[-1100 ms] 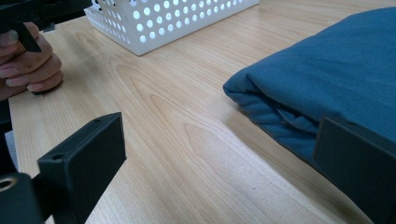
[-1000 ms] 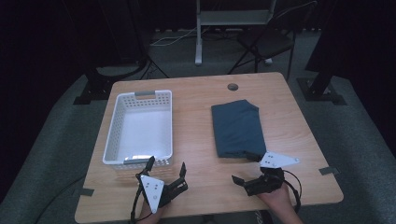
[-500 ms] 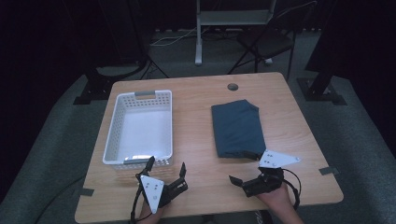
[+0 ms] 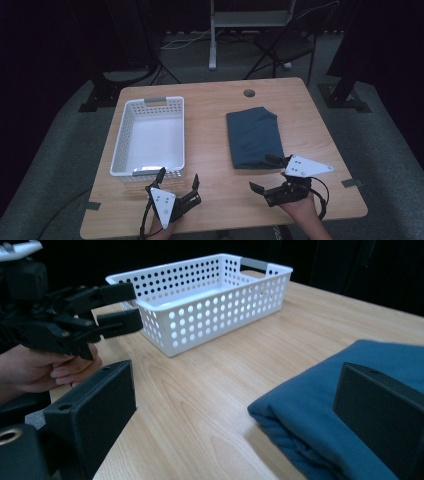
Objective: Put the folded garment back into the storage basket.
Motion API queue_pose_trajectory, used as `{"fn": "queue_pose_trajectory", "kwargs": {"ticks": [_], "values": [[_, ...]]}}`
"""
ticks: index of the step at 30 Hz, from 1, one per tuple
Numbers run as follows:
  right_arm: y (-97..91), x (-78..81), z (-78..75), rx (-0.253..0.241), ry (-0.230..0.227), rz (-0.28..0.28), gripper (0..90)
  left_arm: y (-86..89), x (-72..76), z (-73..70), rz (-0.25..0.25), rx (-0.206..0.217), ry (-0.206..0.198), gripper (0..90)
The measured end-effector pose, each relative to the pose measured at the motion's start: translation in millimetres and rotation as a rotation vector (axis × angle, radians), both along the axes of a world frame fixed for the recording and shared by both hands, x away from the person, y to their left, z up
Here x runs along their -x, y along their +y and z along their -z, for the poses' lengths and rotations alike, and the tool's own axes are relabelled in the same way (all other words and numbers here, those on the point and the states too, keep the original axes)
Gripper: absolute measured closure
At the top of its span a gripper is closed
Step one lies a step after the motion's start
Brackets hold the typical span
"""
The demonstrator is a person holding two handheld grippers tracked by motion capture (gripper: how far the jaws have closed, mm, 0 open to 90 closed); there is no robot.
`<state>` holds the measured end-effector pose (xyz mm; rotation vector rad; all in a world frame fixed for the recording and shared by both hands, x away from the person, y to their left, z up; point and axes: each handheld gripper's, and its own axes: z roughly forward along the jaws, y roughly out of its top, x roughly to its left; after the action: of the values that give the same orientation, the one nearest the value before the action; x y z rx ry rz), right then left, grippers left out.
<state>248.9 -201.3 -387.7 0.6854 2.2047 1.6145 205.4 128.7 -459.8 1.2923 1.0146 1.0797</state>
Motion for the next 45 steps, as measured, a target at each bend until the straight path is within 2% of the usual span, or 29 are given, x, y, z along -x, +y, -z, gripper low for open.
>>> {"fn": "queue_pose_trajectory", "kwargs": {"ticks": [7,11,15,21,28,32,37,39,40,42,43,45], "values": [[-9.3,-4.9,-20.3,-0.017,-0.029,0.013,3.5,0.0,-0.1,-0.1,0.000,-0.001,0.002,4.3],[-12.2,-8.8,-28.1,-0.022,-0.028,0.016,3.5,0.0,-0.2,-0.1,0.000,-0.002,0.003,4.2],[-14.4,-16.2,-37.0,-0.026,-0.039,0.006,3.5,-0.1,-0.2,-0.1,0.000,-0.002,0.003,4.3],[-16.5,-27.2,-48.5,-0.030,-0.047,0.021,3.5,-0.1,-0.3,-0.1,0.000,-0.002,0.004,4.2],[-19.1,-47.7,-59.2,-0.052,-0.025,0.014,3.5,0.0,-0.3,-0.1,0.000,-0.003,0.004,4.2],[-20.6,-59.2,-62.8,-0.047,-0.021,0.026,3.5,-0.3,-0.4,-0.1,0.001,0.001,0.003,4.3],[-23.6,-75.1,-65.9,-0.051,-0.004,0.056,3.5,-0.2,-0.4,-0.1,0.000,-0.001,0.003,4.2],[-25.4,-86.0,-66.6,-0.048,0.010,0.068,3.5,-0.2,-0.4,-0.1,0.001,0.000,0.003,4.3],[-25.4,-86.0,-66.6,-0.048,0.010,0.068,3.5,-0.2,-0.4,-0.1,0.001,0.000,0.003,4.2],[-26.6,-96.8,-66.3,-0.041,0.024,0.086,3.5,-0.2,-0.4,-0.1,0.001,-0.001,0.003,4.3],[-26.6,-96.8,-66.3,-0.041,0.024,0.086,3.5,-0.2,-0.4,-0.1,0.001,-0.001,0.003,4.2],[-28.0,-108.6,-64.7,-0.034,0.047,0.103,3.5,-0.2,-0.4,-0.1,0.001,0.000,0.003,4.2]]}}
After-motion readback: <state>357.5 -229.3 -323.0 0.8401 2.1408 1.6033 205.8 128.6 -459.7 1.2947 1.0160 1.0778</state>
